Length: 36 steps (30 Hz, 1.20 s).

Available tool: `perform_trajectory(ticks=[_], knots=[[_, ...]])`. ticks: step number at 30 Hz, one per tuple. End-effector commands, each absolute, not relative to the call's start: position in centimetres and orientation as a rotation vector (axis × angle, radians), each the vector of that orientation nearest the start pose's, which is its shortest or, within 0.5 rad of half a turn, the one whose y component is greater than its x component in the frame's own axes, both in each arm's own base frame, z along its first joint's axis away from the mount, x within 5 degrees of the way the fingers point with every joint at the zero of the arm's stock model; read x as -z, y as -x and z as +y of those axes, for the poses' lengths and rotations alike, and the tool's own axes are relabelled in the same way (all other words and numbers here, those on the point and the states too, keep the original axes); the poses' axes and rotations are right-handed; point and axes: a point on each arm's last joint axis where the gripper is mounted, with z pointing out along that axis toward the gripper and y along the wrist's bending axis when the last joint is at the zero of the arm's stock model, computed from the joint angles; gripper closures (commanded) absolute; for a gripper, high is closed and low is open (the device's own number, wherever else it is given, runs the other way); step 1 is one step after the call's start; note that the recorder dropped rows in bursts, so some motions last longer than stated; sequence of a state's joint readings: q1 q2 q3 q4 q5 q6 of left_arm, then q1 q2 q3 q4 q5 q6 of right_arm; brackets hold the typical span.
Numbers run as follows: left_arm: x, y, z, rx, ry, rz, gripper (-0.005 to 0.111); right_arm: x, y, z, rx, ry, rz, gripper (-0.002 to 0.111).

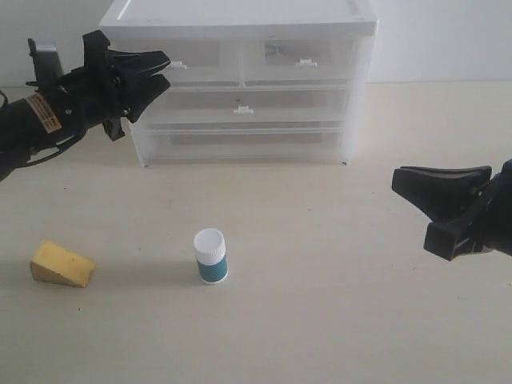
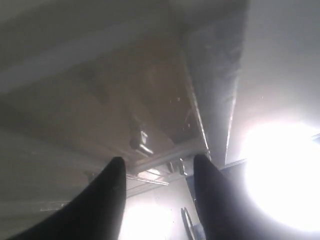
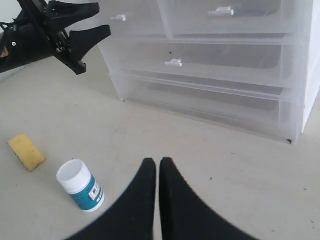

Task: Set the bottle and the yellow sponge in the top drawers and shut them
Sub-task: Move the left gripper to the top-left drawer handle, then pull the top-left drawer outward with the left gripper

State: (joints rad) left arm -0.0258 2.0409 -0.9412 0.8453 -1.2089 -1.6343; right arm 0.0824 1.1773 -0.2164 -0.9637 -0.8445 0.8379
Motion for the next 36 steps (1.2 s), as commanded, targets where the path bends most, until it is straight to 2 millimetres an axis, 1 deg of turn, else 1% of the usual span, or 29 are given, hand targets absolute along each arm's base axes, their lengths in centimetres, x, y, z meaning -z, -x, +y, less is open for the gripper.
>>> perform_trajectory(ticks=[1,5,8,11,13,15,16,17,20,21,23,24,25,26,28,31,34,36], knots=[[-15.7,-38.7,-7.4,1.585,0.423,1.701,0.066,-20.2,-17.0,7.1,-0.738,0.473,1.78,0.106],[-16.0,-39.3,-7.5,1.591,0.413,1.685,0.069,-20.3,-16.9,7.1,-0.741,0.474,1.776,0.106],[-15.9,-39.8,-8.5,1.583,0.396,1.711,0.07,-20.3,-16.9,7.1,-0.741,0.474,1.776,0.106],[-15.8,-40.2,-9.0,1.588,0.395,1.714,0.07,-20.3,-16.9,7.1,-0.744,0.471,1.777,0.106],[-15.8,-40.2,-8.9,1.582,0.407,1.713,0.077,-20.3,-16.9,7.1,-0.747,0.467,1.779,0.106],[-15.8,-40.2,-8.9,1.582,0.407,1.713,0.091,-20.3,-16.9,7.1,-0.756,0.462,1.776,0.106],[-15.8,-40.2,-8.9,1.572,0.389,1.71,0.1,-20.4,-16.9,7.1,-0.76,0.463,1.772,0.106],[-15.9,-40.1,-9.0,1.575,0.351,1.696,0.103,-20.4,-16.9,7.1,-0.76,0.463,1.772,0.106],[-15.5,-39.4,-9.2,1.565,0.293,1.71,0.103,-20.4,-16.9,7.1,-0.76,0.463,1.772,0.106],[-15.1,-38.8,-9.5,1.56,0.277,1.736,0.103,-20.4,-16.9,7.1,-0.76,0.463,1.772,0.106],[-14.4,-36.3,-10.4,1.52,0.164,1.808,0.103,-20.4,-16.9,7.1,-0.76,0.463,1.772,0.106],[-13.9,-34.2,-10.8,1.501,0.138,1.851,0.103,-20.4,-16.9,7.1,-0.76,0.463,1.772,0.106],[-14.0,-33.0,-11.3,1.487,0.103,1.863,0.103,-20.4,-16.9,7.1,-0.76,0.463,1.772,0.106],[-14.0,-31.0,-11.8,1.477,0.069,1.888,0.103,-20.4,-16.9,7.1,-0.76,0.463,1.772,0.106],[-14.2,-29.6,-11.9,1.451,0.047,1.892,0.103,-20.4,-16.9,7.1,-0.76,0.463,1.772,0.106],[-14.4,-28.1,-11.6,1.436,0.091,1.894,0.103,-20.4,-16.9,7.1,-0.76,0.463,1.772,0.106],[-14.6,-27.4,-11.4,1.416,0.068,1.891,0.103,-20.4,-16.9,7.1,-0.76,0.463,1.772,0.106],[-14.6,-27.4,-11.4,1.414,0.059,1.892,0.103,-20.4,-16.9,7.1,-0.76,0.463,1.772,0.106]])
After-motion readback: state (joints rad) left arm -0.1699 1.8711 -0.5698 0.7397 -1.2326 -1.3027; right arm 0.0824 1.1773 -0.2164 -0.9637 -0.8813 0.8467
